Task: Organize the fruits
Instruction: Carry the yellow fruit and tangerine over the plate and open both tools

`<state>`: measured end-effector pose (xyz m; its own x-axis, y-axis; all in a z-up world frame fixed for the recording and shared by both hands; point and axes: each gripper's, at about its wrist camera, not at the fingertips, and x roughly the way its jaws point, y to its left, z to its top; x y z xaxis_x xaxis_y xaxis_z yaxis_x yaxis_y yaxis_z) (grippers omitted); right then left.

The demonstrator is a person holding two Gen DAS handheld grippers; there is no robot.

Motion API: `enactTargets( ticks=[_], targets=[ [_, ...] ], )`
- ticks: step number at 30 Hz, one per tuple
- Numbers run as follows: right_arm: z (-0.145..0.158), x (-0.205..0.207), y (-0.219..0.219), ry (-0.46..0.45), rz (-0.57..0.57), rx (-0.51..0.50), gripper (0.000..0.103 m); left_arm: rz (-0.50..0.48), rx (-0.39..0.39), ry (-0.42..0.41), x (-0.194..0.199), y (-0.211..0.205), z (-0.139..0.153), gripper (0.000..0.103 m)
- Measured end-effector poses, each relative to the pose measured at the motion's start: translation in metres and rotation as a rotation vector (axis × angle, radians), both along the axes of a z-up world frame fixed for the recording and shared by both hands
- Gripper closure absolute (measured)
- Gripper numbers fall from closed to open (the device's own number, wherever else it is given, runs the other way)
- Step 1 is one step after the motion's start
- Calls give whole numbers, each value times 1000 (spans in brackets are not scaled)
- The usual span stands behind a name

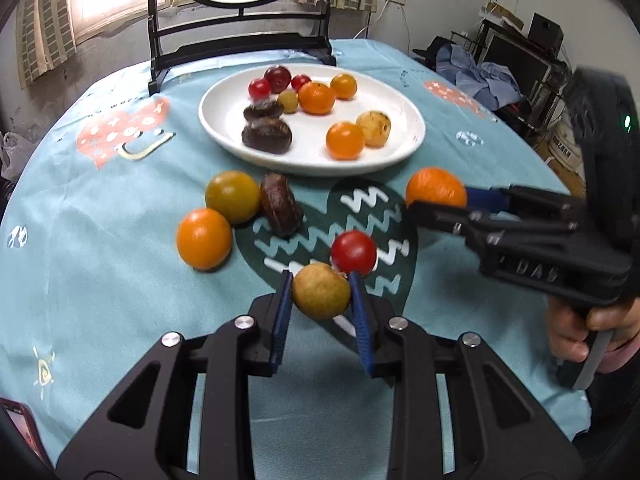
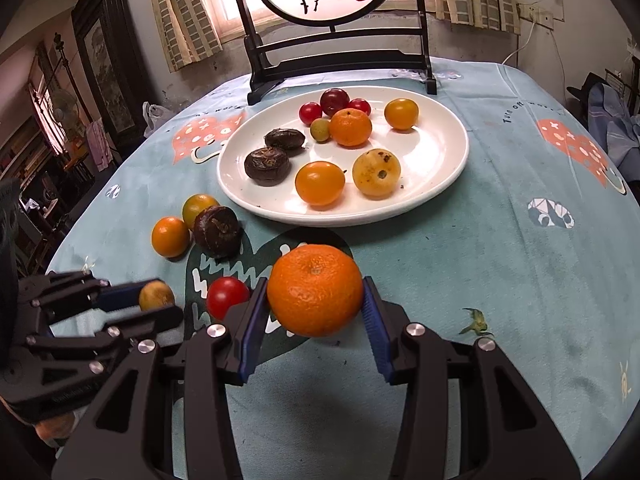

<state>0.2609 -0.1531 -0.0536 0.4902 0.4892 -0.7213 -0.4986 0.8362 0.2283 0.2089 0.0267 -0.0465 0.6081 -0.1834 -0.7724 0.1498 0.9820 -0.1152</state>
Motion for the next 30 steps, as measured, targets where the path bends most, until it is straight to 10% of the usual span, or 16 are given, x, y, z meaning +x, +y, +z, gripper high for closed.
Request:
enactTargets(
  ticks=[17,26,30],
  targets=[
    [54,73,3,-115,-60,46,57,27,-22,-91,115,8,75,74],
    [26,149,21,-52,-119,1,57,90,-4,32,206,16,37,74],
    [27,146,23,-117,-158,-20,39,156,53,26,205,23,31,26]
  ],
)
